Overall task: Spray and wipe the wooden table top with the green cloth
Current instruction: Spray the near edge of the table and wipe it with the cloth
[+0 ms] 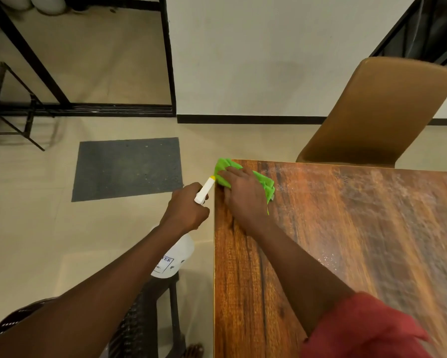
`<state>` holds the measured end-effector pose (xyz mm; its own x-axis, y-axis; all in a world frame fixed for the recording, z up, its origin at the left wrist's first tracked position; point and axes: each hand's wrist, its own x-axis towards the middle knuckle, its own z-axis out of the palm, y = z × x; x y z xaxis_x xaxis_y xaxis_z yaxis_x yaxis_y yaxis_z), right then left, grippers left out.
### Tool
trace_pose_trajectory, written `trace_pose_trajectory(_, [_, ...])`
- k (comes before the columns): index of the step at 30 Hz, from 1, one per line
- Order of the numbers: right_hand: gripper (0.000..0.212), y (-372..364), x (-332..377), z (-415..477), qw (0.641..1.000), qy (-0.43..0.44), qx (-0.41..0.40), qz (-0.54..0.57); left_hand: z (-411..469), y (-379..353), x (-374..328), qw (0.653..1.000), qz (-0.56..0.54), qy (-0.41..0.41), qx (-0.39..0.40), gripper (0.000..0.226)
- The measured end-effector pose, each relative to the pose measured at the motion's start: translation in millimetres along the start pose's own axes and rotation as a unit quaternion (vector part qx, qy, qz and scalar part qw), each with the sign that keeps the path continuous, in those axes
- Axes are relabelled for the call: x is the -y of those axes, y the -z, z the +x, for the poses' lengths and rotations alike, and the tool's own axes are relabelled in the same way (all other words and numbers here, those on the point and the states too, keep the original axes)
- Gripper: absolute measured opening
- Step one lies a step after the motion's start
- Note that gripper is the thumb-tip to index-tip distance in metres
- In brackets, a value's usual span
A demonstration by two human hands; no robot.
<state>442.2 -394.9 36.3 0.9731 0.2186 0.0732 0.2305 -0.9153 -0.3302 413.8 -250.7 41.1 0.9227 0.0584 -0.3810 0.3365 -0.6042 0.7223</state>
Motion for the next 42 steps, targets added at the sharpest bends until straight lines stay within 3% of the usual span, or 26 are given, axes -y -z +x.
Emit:
trace_pose_trajectory(6, [0.036, 0, -3, 20, 0.999, -0.016, -0.032, 0.006, 5, 2, 0, 1.0, 0.003, -0.006, -0.001, 0.016])
trace_pose_trajectory(12, [0.033, -9, 5, -6, 0.997, 0.055, -0.052, 0.013, 4, -3, 5, 1.0, -0.013, 0.0, 0.004, 0.017])
trace_pose_trajectory(19, [0.042, 9, -12, 49, 0.999, -0.035, 0.017, -0.022, -7, -5, 16, 0.999, -0.039, 0.004, 0.0, 0.019])
trace_pose_trajectory(22, [0.036, 26, -18, 49, 0.99, -0.11, -0.019, 0.087, -15, -2, 19, 0.999, -0.052, 0.009, 0.001, 0.019])
trace_pose_trajectory(25, [0.031, 53, -36, 34, 0.951, -0.197, -0.106, 0.214, -21, 6, 21, 0.998, -0.064, 0.007, -0.001, 0.018])
trace_pose_trajectory(28, [0.024, 72, -56, 9, 0.886, -0.278, -0.115, 0.353, -24, 15, 21, 0.998, -0.061, 0.006, -0.009, 0.016])
trace_pose_trajectory(33, [0.012, 98, -65, -29, 0.778, -0.315, -0.134, 0.527, -37, 17, 12, 0.998, -0.062, -0.004, -0.014, 0.014])
trace_pose_trajectory(40, [0.039, 127, -61, -95, 0.678, -0.381, -0.079, 0.623, -80, 3, -4, 0.998, -0.037, -0.035, 0.027, 0.017])
trace_pose_trajectory(42, [0.032, 136, -63, -117, 0.651, -0.373, -0.073, 0.657, -93, 2, -6, 0.998, -0.043, -0.034, 0.036, 0.022])
